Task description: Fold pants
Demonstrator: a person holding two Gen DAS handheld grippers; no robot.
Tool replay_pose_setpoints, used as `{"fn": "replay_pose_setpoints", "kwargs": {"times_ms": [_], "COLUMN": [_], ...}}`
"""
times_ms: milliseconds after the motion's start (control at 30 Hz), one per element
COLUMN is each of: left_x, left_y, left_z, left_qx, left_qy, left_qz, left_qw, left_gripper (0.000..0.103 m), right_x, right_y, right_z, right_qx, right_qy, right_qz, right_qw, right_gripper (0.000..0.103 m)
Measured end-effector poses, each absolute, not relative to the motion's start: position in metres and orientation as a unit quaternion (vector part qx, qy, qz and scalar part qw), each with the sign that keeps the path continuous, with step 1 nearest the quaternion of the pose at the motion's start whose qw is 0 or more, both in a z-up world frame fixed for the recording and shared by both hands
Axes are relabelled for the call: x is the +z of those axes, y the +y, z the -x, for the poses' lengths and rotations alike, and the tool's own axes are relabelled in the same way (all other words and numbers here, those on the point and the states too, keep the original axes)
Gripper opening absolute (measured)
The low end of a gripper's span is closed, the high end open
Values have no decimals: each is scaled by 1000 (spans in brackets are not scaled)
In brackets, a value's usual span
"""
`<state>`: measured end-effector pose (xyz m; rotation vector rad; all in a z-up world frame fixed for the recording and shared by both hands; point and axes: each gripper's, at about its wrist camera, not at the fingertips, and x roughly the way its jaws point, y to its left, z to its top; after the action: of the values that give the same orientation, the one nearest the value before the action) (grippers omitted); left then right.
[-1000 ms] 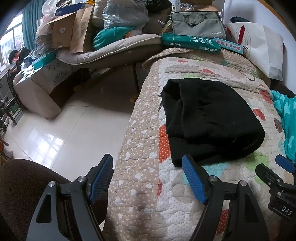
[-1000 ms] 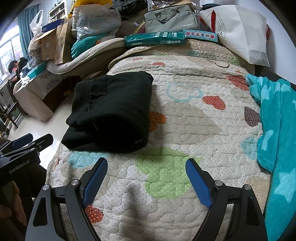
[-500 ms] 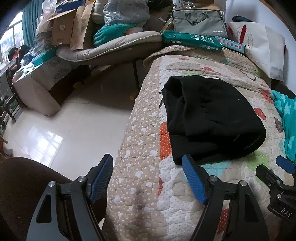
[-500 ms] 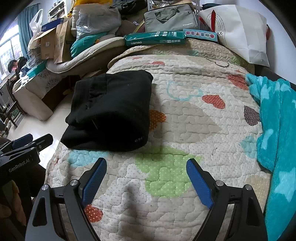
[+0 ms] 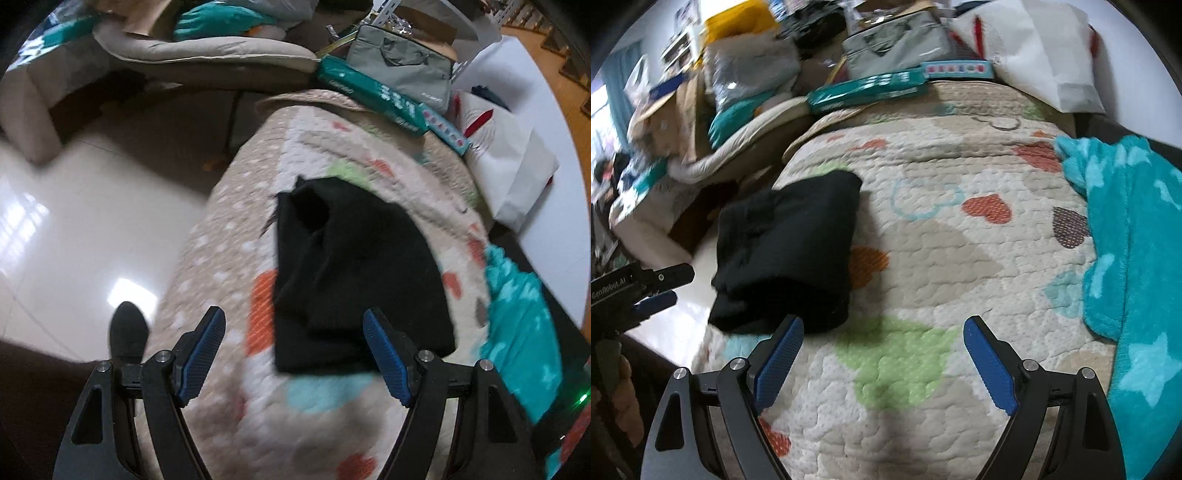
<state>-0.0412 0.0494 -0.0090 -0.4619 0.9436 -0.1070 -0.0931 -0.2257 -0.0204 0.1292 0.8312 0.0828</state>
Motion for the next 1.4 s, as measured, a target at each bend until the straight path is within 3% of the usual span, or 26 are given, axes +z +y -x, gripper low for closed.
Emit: {"fn": "replay_pose_setpoints", "kwargs": {"times_ms": [300, 433, 633, 800, 1100, 1300, 1367, 1400], "left_x": [-17, -23, -55, -65, -71, -69, -68, -67], "left_y": [37, 28, 36, 36, 38, 27, 24, 24], "left_z": [-26, -36, -39, -44, -65, -72, -72, -72], "left_qx": [-59, -66, -87, -113, -143, -149, -149, -146], "left_qy": [486, 485, 518, 523, 518, 516, 515, 514], "left_qz": [234, 206, 246, 263, 308, 269, 257, 250], "left_qw": [840, 847, 815, 803, 785, 800, 804, 807], "left_gripper": [77, 77, 77, 78, 84, 84, 80, 70], "right_x": [-2, 7, 11, -5, -64, -76, -76, -76], "right_y": [-228, -231, -226, -210, -200, -199, -200, -199], "right_z": [73, 57, 13, -31, -88, -105, -108, -109], "right_qx": [47, 50, 70, 108, 168, 207, 216, 217], "right_qy": [408, 423, 456, 461, 509, 507, 508, 509], "right_qz": [-73, -84, -94, -81, -186, -221, -221, -218], "right_qw": [909, 901, 882, 877, 824, 807, 804, 804], "right_gripper": [92, 93, 93, 93, 93, 94, 94, 94]}}
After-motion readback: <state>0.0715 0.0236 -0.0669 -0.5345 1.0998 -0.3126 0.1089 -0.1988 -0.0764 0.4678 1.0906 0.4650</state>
